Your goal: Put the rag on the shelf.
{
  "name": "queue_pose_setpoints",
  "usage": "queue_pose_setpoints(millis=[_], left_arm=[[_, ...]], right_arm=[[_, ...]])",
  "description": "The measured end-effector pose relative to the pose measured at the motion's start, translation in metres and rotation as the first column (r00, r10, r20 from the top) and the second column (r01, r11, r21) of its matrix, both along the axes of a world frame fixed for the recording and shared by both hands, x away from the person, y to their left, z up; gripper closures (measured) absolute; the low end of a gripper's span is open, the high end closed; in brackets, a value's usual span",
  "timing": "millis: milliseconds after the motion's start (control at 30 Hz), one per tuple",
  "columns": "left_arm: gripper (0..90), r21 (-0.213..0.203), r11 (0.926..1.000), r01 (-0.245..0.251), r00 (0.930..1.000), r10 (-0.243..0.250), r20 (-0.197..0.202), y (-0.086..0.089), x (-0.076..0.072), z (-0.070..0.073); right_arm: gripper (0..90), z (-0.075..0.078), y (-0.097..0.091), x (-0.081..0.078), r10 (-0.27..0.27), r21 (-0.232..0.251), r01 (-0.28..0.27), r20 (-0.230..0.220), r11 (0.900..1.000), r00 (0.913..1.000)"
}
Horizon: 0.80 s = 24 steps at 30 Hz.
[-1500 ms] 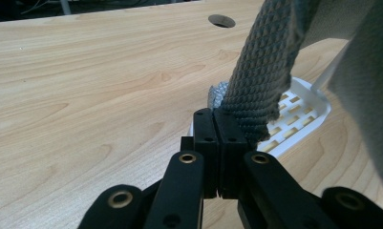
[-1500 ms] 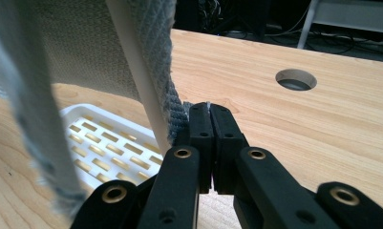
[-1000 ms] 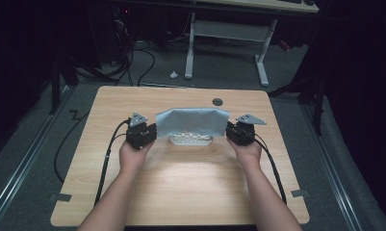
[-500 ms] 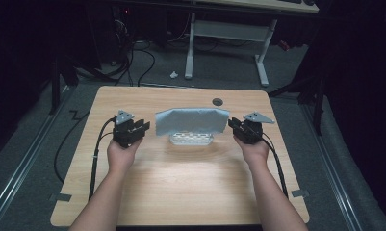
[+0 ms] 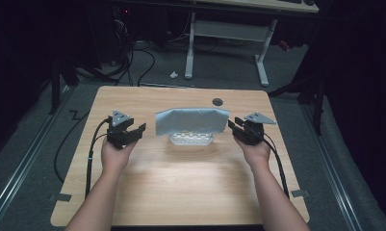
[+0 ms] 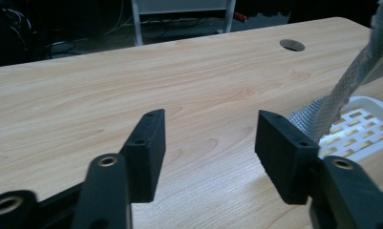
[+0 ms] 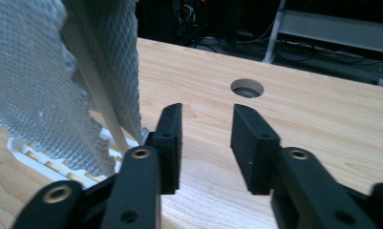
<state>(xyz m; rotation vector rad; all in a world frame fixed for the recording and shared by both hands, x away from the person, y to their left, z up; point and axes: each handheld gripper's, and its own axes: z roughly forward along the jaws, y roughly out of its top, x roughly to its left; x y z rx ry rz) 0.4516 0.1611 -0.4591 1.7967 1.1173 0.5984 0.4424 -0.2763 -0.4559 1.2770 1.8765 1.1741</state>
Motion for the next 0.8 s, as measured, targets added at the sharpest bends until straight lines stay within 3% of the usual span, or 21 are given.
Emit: queue_pose_setpoints(millis=[167,267,367,433,467,567,700,733,800], left_arm=[[39.0,-0.014,0.9999,0.004,0.9993,-0.004,0.036,0.005,-0.014,0.008],[39.1,-0.026,0.9996,0.013,0.999,-0.012,0.044,0.007,-0.021,0.011],[39.0,-0.043,0.9988,0.026,0.9983,-0.023,0.053,0.012,-0.035,0.013],[39.1,-0.048,0.9983,0.032,0.9982,-0.03,0.051,0.014,-0.039,0.013],[39.1,-0.052,0.9977,0.043,0.9979,-0.041,0.051,0.016,-0.048,0.012],[39.1,-0.059,0.9966,0.058,0.9972,-0.055,0.05,0.018,-0.059,0.01],[39.1,-0.075,0.991,0.111,0.9935,-0.109,0.033,0.016,-0.085,0.001],[39.1,-0.082,0.9872,0.137,0.9906,-0.135,0.022,0.013,-0.097,-0.005],[39.1,-0.084,0.9849,0.151,0.9885,-0.151,0.013,0.01,-0.104,-0.009]], right_arm=[[50.3,0.009,-0.002,-0.008,0.004,-0.011,-0.004,0.023,0.9999,0.9997],[48.7,0.012,-0.001,-0.013,0.013,-0.018,-0.013,0.032,0.9998,0.9994],[47.1,0.017,0.0,-0.027,0.027,-0.027,-0.025,0.08,0.9993,0.9964],[45.7,0.018,0.0,-0.03,0.032,-0.03,-0.03,0.074,0.9991,0.9968],[42.9,0.019,0.0,-0.039,0.047,-0.05,-0.044,0.053,0.9978,0.9975],[41.4,0.019,0.001,-0.046,0.062,-0.059,-0.058,0.064,0.9966,0.9961],[37.0,0.014,0.01,-0.079,0.097,-0.105,-0.089,0.079,0.9905,0.9921],[36.8,0.012,0.01,-0.084,0.102,-0.108,-0.092,0.083,0.9898,0.9913],[36.7,0.009,0.012,-0.091,0.102,-0.104,-0.094,0.075,0.9901,0.9919]])
